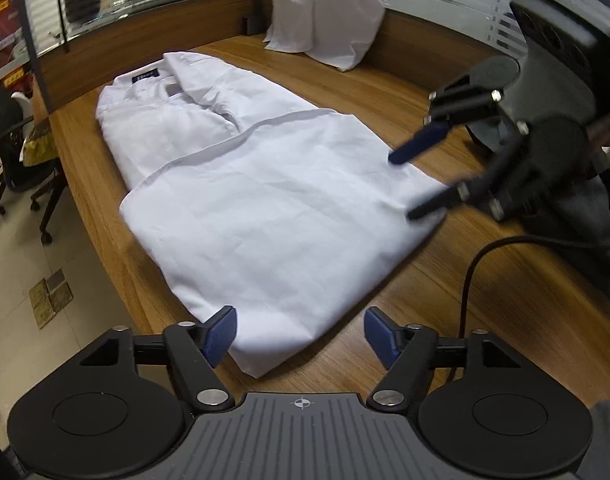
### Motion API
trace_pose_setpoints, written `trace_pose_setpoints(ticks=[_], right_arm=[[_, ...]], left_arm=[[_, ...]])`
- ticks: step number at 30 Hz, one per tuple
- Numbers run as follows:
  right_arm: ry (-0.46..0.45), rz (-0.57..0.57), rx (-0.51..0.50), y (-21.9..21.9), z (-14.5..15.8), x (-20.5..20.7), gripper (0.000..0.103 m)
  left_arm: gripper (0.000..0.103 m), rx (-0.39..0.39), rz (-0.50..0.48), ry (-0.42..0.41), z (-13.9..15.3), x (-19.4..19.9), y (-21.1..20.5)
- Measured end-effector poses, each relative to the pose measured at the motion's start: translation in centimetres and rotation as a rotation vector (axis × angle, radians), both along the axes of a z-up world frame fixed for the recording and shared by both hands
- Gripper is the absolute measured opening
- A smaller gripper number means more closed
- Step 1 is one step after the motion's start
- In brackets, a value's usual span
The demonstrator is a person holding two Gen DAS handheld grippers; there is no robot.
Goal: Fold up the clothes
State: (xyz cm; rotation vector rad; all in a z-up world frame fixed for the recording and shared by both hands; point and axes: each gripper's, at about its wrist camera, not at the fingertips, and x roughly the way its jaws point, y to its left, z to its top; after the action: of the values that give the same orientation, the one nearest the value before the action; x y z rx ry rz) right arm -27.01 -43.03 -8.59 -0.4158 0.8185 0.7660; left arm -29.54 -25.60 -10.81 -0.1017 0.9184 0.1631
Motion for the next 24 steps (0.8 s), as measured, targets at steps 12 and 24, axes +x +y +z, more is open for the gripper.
trace_pose_setpoints(ticks=[12, 24], right_arm=[[-0.367, 0.319, -0.339, 5.6, -5.4, -4.8, 0.060], [-0.463, 0.208, -0.273, 4.2, -0.7, -1.7, 0.062]], left_arm=[[0.081, 0.128, -0.109, 0.019, -1.2, 1.3, -1.7], [0.071, 0.368, -0.095, -0.005, -2.2, 2.8, -2.9]])
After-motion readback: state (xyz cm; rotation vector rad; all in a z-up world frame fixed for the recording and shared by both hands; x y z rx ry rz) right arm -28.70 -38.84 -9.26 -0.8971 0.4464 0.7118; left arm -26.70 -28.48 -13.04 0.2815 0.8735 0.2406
